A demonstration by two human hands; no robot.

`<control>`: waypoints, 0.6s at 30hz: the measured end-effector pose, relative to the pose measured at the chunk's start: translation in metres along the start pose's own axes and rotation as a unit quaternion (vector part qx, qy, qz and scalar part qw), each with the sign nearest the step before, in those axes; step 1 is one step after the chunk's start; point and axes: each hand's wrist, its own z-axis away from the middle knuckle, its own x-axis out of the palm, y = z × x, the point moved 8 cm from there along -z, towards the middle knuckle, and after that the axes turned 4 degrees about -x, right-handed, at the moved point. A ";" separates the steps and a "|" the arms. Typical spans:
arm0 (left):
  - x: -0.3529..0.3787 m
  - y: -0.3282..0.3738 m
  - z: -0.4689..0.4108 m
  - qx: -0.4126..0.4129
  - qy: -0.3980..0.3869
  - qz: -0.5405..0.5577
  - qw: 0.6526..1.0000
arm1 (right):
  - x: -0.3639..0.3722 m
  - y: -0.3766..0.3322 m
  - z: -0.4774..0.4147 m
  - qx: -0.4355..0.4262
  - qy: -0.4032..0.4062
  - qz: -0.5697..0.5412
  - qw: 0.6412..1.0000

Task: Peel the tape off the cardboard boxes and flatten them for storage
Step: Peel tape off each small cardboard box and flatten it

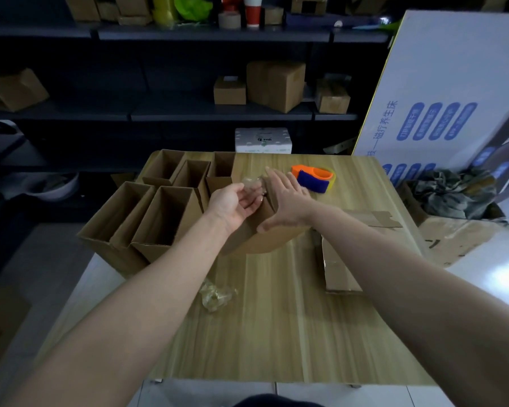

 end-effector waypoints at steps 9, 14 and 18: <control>0.007 -0.011 0.006 -0.032 -0.012 -0.022 0.999 | 0.004 0.005 0.005 -0.012 -0.056 0.034 0.998; 0.007 -0.009 0.006 -0.005 0.014 0.004 1.000 | -0.005 0.011 0.009 -0.021 -0.009 0.027 0.999; 0.007 -0.008 0.004 0.002 0.054 0.037 0.998 | -0.010 0.012 0.011 -0.030 0.011 -0.002 0.999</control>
